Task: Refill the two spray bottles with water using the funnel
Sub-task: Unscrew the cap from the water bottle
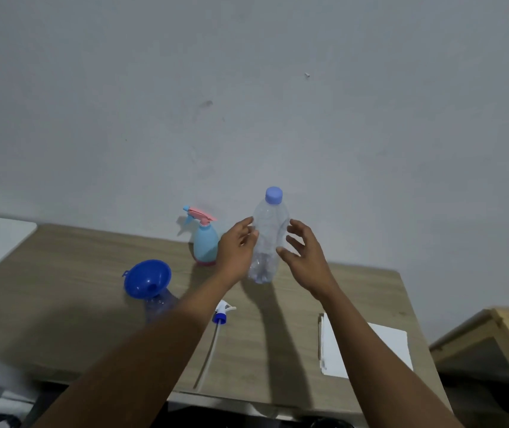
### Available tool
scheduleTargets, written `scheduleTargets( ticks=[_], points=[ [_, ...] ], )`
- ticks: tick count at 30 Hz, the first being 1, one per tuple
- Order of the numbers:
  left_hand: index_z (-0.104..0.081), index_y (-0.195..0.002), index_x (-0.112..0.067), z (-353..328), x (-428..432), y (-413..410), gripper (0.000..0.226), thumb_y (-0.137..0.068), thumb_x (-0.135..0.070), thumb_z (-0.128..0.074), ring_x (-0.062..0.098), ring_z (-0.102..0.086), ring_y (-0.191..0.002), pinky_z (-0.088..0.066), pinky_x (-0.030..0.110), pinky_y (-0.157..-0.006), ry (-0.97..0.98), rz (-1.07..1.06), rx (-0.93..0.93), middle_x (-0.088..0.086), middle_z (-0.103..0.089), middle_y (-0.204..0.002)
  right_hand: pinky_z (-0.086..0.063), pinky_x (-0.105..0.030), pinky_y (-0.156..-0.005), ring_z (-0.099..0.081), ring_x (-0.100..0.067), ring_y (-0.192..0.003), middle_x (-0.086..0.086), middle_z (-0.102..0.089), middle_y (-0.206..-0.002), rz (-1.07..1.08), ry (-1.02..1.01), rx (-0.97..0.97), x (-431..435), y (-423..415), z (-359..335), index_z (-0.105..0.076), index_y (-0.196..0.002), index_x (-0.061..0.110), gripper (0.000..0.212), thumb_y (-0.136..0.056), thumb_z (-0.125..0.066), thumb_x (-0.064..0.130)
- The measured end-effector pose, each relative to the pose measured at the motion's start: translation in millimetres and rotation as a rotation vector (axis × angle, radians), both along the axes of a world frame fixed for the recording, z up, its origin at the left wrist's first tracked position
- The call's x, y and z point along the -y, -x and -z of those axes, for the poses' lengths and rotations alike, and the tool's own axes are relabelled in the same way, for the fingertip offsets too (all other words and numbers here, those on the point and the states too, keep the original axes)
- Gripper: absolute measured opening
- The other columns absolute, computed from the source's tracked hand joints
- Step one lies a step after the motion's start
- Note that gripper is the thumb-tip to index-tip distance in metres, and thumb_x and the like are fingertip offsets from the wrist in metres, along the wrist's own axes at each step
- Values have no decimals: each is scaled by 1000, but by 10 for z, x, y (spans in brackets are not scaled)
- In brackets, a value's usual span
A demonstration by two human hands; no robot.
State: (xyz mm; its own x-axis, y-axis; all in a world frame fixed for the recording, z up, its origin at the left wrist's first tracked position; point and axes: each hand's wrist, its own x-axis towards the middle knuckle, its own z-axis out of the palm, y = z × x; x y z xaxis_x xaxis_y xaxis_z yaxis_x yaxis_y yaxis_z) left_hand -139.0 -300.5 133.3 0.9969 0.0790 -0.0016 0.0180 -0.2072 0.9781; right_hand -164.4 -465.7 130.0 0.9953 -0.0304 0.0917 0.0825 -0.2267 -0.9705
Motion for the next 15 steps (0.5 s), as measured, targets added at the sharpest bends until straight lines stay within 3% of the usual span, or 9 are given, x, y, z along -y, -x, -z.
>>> scheduleTargets(
  ticks=[3,7,11,15],
  points=[
    [-53,-140,-17,-85,-46,342,40,-100,-21,-57,7,-57,-113,-45,19,-94,24,59,31,-5,-62,-123,-51,-13,-88,-57,-9,-125,6,-49,-139,-8,-42,20,45,302,66,-40,-143,26,71,-85,-75,2],
    [-55,-140,-18,-23,-114,747,43,-98,-24,-60,7,-61,-117,-49,17,-97,47,117,40,-5,-66,-126,-51,-12,-82,-58,4,-114,12,-49,-134,31,-11,56,-15,687,111,-42,-139,30,80,-76,-85,6],
    [-59,-133,-20,65,-133,1159,37,-96,-22,-63,-3,-66,-104,-51,6,-82,60,114,23,-9,-69,-116,-54,-16,-79,-58,6,-105,6,-48,-128,83,-5,60,-83,1044,201,-43,-134,27,80,-72,-87,3],
    [-60,-130,-23,164,-145,1464,41,-91,-28,-69,2,-67,-107,-53,17,-90,99,100,0,-8,-71,-114,-55,-18,-79,-60,1,-104,11,-53,-130,83,26,41,-89,1304,289,-44,-129,29,75,-71,-89,10]
  ],
)
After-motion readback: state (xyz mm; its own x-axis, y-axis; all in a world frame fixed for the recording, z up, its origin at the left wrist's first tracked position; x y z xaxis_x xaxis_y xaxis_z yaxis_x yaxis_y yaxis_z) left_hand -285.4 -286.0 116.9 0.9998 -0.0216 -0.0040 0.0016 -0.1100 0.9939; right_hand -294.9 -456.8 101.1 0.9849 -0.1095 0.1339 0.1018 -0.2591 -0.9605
